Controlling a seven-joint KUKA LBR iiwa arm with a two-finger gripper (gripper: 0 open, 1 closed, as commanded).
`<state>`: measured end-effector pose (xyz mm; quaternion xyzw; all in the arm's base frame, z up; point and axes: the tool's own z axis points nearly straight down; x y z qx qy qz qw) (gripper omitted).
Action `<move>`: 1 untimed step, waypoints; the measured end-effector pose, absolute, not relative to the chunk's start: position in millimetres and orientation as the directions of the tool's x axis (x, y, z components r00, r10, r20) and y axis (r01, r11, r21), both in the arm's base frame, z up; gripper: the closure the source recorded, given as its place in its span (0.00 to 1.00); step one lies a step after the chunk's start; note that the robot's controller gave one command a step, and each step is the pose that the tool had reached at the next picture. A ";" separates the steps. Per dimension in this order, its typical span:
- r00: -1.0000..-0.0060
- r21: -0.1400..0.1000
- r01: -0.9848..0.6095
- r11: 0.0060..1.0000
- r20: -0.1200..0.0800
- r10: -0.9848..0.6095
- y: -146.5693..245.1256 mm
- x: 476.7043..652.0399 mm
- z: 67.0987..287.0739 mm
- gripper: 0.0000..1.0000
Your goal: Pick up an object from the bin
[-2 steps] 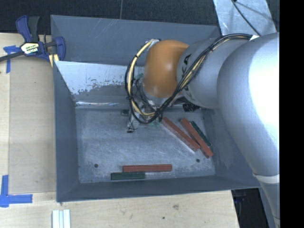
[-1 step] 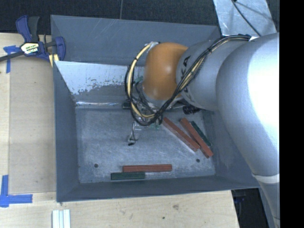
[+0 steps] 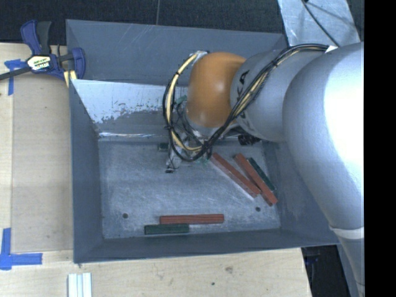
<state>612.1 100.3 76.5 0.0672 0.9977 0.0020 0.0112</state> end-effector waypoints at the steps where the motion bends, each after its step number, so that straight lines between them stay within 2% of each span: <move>1: -0.991 0.001 0.134 0.991 -0.004 0.134 99.8 606.9 70.7 0.00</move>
Offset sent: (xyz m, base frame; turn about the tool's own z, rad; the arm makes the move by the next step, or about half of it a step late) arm 0.0000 0.0000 0.0000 0.0000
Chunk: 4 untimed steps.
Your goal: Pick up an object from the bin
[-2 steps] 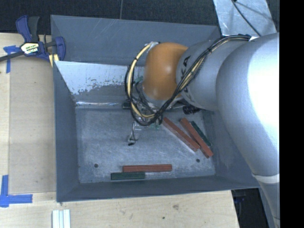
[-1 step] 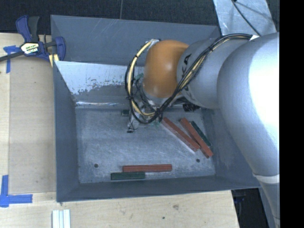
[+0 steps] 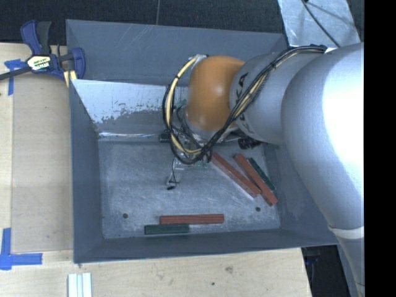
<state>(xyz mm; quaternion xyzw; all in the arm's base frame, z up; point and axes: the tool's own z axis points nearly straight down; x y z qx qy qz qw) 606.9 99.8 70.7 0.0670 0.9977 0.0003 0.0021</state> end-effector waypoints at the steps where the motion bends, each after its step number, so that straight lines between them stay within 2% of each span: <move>1: -0.991 0.005 0.134 0.991 -0.021 0.134 100.3 611.7 76.0 1.00; 2: -0.991 0.001 0.134 0.991 -0.005 0.134 99.9 607.3 71.1 0.00; 3: -0.991 0.005 0.134 0.991 -0.021 0.134 100.3 611.7 76.0 1.00; 4: -0.989 0.004 0.145 0.989 -0.010 0.145 83.1 629.1 73.4 1.00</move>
Offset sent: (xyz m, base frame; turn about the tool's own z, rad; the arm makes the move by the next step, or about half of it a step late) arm 0.0000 0.0000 0.0000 0.0000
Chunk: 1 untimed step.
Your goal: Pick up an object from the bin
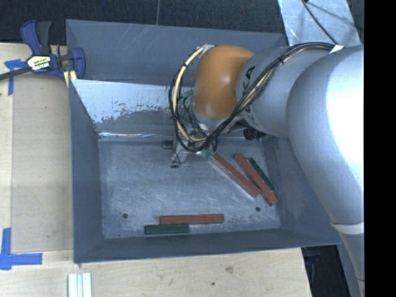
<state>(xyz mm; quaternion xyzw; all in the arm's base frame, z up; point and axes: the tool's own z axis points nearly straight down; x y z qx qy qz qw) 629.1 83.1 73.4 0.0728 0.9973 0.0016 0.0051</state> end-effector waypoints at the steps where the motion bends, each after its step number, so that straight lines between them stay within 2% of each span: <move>1: -0.990 0.001 0.144 0.990 -0.002 0.144 82.8 626.5 70.9 0.00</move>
Offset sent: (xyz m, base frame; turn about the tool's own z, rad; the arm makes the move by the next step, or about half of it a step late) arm 0.0000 0.0000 0.0000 0.0000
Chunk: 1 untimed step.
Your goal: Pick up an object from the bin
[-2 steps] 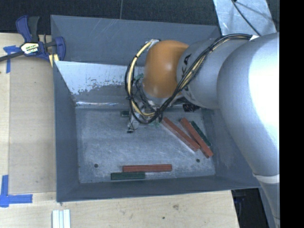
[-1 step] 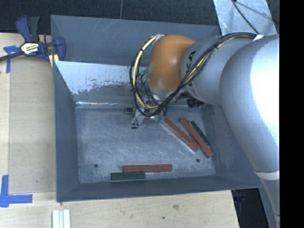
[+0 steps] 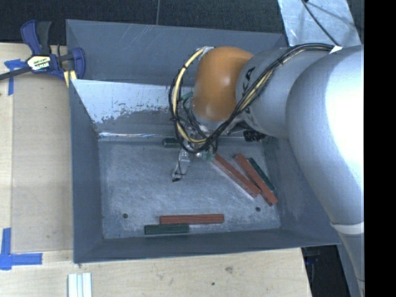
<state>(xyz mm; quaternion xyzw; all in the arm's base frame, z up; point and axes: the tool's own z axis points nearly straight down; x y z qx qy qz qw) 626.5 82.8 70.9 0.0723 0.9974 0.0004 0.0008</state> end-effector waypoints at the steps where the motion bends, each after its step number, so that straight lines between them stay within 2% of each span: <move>1: -0.990 0.001 0.144 0.990 -0.007 0.144 82.5 628.6 73.6 1.00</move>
Offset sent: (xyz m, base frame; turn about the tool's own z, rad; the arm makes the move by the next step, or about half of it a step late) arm 0.0000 0.0000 0.0000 0.0000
